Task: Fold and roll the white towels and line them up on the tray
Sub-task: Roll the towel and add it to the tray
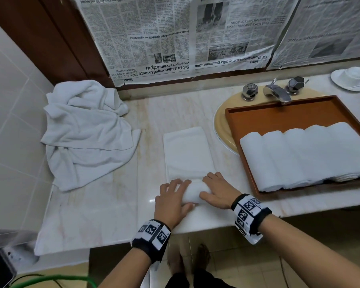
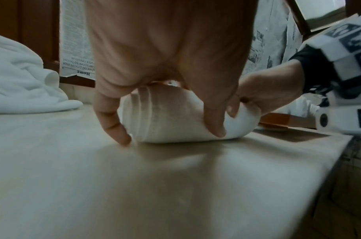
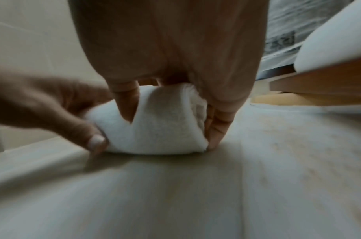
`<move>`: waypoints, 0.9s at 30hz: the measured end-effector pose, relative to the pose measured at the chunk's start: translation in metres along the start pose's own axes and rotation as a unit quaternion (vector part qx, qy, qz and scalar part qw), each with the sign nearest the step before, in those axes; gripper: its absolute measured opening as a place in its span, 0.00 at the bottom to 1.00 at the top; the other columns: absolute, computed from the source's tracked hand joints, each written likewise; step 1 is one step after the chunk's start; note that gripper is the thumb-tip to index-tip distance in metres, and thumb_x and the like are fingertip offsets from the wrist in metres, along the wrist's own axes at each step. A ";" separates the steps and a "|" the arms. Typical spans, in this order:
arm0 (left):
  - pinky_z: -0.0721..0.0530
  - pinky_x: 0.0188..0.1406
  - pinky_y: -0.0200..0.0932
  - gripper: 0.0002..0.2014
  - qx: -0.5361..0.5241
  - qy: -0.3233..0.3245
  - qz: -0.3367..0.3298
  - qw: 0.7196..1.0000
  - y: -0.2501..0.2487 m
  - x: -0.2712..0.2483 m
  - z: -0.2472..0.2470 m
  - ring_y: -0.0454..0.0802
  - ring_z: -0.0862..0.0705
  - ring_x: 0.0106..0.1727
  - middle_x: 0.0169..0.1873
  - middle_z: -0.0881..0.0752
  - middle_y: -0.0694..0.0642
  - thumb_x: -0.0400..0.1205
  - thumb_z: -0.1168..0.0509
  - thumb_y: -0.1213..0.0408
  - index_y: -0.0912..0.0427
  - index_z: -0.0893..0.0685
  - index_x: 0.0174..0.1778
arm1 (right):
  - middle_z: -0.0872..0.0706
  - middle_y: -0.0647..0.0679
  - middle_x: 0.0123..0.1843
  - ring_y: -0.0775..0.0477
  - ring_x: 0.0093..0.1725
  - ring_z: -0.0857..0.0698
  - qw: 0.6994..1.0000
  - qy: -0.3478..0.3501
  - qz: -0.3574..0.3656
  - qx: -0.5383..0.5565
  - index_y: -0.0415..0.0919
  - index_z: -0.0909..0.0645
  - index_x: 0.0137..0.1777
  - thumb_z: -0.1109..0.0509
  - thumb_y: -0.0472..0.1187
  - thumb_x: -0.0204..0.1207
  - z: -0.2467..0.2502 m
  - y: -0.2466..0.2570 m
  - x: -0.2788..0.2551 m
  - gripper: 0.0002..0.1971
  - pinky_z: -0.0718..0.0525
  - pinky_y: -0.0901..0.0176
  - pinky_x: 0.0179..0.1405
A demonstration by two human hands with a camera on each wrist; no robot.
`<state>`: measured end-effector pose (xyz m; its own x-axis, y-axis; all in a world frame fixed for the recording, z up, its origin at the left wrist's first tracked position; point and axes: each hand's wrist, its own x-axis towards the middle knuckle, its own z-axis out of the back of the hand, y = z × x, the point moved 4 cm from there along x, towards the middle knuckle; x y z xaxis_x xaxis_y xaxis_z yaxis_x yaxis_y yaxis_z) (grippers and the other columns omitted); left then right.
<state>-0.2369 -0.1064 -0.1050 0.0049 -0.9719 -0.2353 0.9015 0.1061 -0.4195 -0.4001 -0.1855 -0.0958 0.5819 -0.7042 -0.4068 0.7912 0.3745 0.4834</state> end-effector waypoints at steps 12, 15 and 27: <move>0.31 0.74 0.55 0.38 -0.108 0.088 0.014 0.990 0.023 0.007 0.004 0.55 0.34 0.75 0.76 0.32 0.48 0.77 0.34 0.33 0.41 0.34 0.82 | 0.23 0.46 0.63 0.43 0.62 0.25 0.992 -0.072 0.080 -0.068 0.45 0.26 0.72 0.51 0.60 0.72 -0.009 0.011 -0.016 0.33 0.25 0.48 0.59; 0.25 0.65 0.54 0.33 -0.057 -0.059 -0.048 0.995 0.017 -0.003 0.009 0.50 0.33 0.72 0.72 0.28 0.43 0.77 0.39 0.32 0.38 0.28 0.77 | 0.22 0.46 0.66 0.44 0.65 0.25 0.996 -0.035 0.008 0.084 0.45 0.25 0.73 0.45 0.59 0.78 -0.002 0.000 0.000 0.28 0.29 0.51 0.67; 0.27 0.68 0.44 0.41 -0.159 0.029 0.024 0.987 0.027 0.024 0.021 0.51 0.21 0.68 0.68 0.18 0.51 0.69 0.42 0.27 0.50 0.21 0.73 | 0.17 0.45 0.65 0.43 0.61 0.16 0.967 -0.133 0.109 -0.190 0.40 0.22 0.70 0.39 0.62 0.68 -0.010 0.016 -0.003 0.35 0.18 0.44 0.62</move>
<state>-0.2034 -0.1310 -0.1032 0.0115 -0.9516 -0.3070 0.7194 0.2211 -0.6585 -0.3874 -0.1715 -0.0945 0.7136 -0.6949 -0.0889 0.6966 0.6903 0.1956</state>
